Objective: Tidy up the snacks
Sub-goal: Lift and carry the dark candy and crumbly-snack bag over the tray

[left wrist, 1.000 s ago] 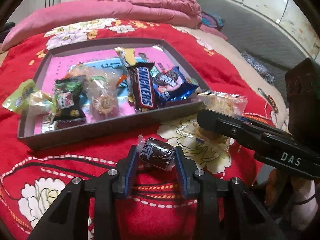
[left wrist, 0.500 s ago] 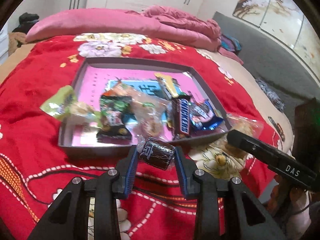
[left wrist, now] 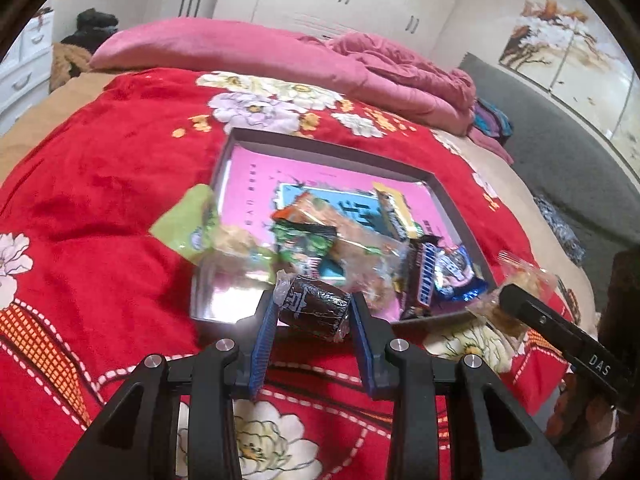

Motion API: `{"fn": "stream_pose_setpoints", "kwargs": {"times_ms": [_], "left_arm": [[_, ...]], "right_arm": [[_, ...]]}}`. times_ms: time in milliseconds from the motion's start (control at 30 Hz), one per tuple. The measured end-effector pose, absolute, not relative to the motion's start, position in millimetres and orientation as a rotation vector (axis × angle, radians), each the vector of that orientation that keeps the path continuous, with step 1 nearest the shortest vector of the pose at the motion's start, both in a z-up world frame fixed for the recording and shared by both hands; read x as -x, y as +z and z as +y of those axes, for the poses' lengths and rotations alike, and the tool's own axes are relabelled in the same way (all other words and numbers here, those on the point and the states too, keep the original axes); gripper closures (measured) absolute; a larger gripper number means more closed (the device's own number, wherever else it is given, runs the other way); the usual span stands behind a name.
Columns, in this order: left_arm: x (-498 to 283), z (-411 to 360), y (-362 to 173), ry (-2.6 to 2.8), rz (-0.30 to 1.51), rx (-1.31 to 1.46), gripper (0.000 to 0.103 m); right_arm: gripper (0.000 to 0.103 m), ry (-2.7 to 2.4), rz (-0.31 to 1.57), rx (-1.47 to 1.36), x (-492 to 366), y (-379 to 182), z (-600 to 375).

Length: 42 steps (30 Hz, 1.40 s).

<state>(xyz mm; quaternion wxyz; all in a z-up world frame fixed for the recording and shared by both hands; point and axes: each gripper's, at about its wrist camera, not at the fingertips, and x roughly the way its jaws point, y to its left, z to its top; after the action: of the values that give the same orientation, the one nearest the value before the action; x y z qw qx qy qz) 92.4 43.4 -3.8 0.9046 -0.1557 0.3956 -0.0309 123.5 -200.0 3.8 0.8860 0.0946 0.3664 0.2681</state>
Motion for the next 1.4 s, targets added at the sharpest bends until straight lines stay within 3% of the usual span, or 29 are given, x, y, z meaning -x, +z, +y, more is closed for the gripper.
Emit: {"fn": "stream_pose_setpoints", "kwargs": {"times_ms": [1400], "left_arm": [[-126,46,-27,-0.013,0.876,0.317,0.066]], "right_arm": [[0.064,0.474,0.687,-0.183,-150,12,-198]]}}
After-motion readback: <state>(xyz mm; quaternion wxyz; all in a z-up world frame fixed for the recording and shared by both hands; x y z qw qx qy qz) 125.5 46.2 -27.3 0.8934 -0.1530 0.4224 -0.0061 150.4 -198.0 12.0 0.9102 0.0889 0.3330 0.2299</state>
